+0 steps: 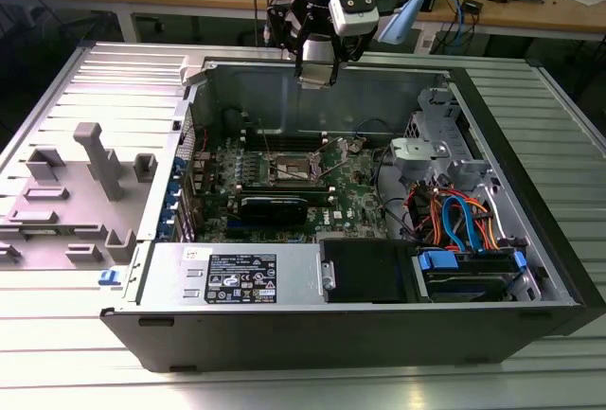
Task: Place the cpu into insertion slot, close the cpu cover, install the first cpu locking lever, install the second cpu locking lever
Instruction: 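Place the cpu into insertion slot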
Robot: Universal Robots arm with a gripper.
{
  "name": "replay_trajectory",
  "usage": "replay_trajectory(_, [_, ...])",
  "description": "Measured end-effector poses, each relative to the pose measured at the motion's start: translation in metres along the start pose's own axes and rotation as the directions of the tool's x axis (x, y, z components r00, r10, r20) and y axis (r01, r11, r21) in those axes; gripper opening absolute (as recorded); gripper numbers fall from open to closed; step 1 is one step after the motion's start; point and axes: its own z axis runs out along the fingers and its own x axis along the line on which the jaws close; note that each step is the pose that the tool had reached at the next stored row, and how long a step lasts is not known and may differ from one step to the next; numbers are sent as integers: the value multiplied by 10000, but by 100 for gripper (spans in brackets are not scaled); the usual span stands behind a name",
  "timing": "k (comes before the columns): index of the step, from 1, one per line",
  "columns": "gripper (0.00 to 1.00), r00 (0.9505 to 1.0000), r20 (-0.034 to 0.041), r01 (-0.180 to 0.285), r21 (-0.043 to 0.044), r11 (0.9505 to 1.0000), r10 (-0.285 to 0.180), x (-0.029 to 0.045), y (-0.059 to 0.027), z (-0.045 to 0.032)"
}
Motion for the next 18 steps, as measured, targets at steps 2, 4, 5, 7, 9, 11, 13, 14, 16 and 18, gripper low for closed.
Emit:
replay_trajectory(2, [55,10000,1,-7,0,10000,7,0,0,0])
replay_trajectory(4, [55,10000,1,-7,0,10000,7,0,0,0])
replay_trajectory(5, [55,10000,1,-8,-1,10000,8,0,0,0])
replay_trajectory(7, [55,10000,2,-18,0,10000,18,0,0,0])
replay_trajectory(9, [55,10000,3,-32,-1,10000,32,0,0,0])
replay_trajectory(11, [55,10000,5,-56,-1,10000,56,0,0,0])
replay_trajectory(13, [55,10000,7,-81,-1,10000,81,0,0,0])
replay_trajectory(14, [55,9999,9,-104,-1,9999,104,0,0,0])
replay_trajectory(16, [55,9999,15,-165,-3,9999,165,0,0,0])
replay_trajectory(18, [55,9996,24,-268,-5,9996,268,0,-1,1])
